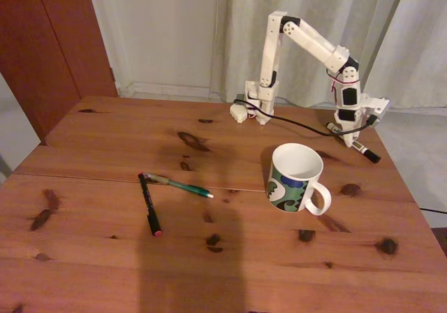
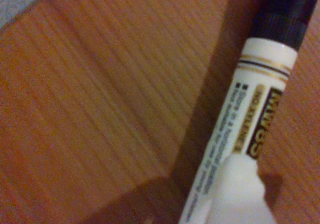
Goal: Clean up the desk and place the pens and markers into the cup
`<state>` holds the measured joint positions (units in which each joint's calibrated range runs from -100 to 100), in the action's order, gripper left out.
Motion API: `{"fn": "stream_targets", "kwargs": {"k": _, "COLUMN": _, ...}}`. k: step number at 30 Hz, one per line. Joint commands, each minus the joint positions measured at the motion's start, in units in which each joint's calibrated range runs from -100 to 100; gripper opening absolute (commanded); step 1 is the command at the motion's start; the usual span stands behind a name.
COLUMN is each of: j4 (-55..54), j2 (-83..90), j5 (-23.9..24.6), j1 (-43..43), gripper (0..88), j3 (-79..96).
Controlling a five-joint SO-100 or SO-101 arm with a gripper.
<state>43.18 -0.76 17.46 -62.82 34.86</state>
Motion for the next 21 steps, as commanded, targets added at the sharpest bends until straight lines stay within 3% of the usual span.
{"fn": "stream_targets", "kwargs": {"k": 1, "j4": -0.98, "j2": 0.31, "j5": -0.23, "j1": -0.59, "gripper": 15.6, "j3": 0.3}}
{"fn": "stream_targets", "kwargs": {"k": 21, "j4": -0.98, "j2": 0.8, "j5": 0.14, "j1": -4.94, "gripper": 15.6, "j3": -0.06}}
